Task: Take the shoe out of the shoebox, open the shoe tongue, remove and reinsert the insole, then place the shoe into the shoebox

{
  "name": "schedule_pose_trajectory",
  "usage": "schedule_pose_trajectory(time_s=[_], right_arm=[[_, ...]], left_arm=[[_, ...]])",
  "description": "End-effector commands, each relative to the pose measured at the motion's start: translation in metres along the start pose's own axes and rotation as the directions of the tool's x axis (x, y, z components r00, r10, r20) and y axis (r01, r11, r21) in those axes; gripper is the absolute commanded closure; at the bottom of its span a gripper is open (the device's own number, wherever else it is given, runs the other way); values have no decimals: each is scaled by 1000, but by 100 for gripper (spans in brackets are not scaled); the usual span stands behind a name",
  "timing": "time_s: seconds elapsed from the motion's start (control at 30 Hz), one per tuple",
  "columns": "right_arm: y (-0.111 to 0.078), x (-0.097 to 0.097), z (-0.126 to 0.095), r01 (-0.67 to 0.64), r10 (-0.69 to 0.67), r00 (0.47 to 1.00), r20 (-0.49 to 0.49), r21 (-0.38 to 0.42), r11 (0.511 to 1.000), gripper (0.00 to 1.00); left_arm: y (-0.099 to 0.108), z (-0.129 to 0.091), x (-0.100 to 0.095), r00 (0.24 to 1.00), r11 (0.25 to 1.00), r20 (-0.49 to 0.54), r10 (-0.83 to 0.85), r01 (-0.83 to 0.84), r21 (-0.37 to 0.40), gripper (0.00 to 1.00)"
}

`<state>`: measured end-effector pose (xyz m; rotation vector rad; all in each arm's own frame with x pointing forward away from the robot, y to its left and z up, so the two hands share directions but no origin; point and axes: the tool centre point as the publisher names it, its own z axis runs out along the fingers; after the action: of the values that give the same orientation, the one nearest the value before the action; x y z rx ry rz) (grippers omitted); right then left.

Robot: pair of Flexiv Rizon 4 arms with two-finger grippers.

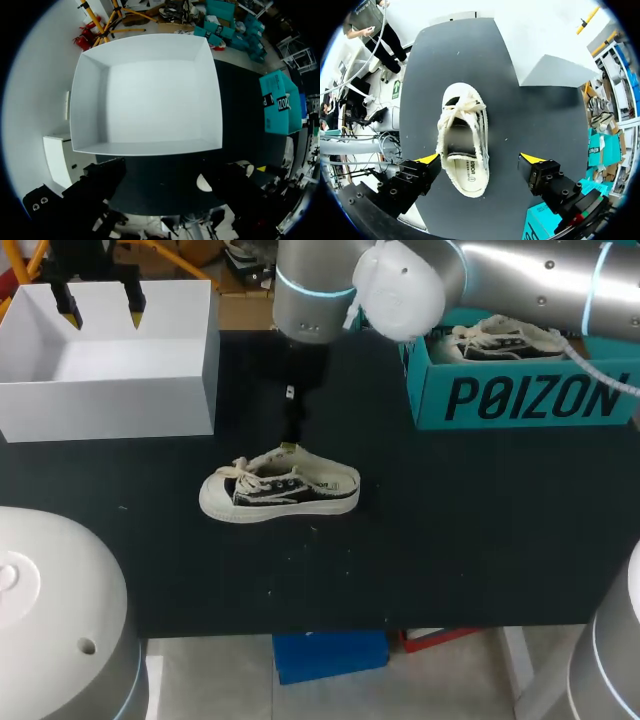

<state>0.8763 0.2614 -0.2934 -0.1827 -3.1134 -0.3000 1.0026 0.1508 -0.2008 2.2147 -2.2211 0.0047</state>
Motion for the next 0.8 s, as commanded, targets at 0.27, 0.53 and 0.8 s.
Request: schedule_pose_trajectory(time_s=[0.27, 0.53, 0.8], right_arm=[[-25, 7, -29, 12, 16, 998, 61, -436, 900, 0], [-20, 10, -39, 178, -151, 984, 94, -527, 831, 0], [-20, 10, -39, 178, -151, 984, 94, -527, 831, 0]], left_arm=[[1, -1, 1, 1000, 1000, 3, -2, 2, -1, 0], [1, -1, 1, 1000, 1000, 3, -2, 2, -1, 0], [1, -1, 1, 1000, 1000, 3, -2, 2, -1, 0]])
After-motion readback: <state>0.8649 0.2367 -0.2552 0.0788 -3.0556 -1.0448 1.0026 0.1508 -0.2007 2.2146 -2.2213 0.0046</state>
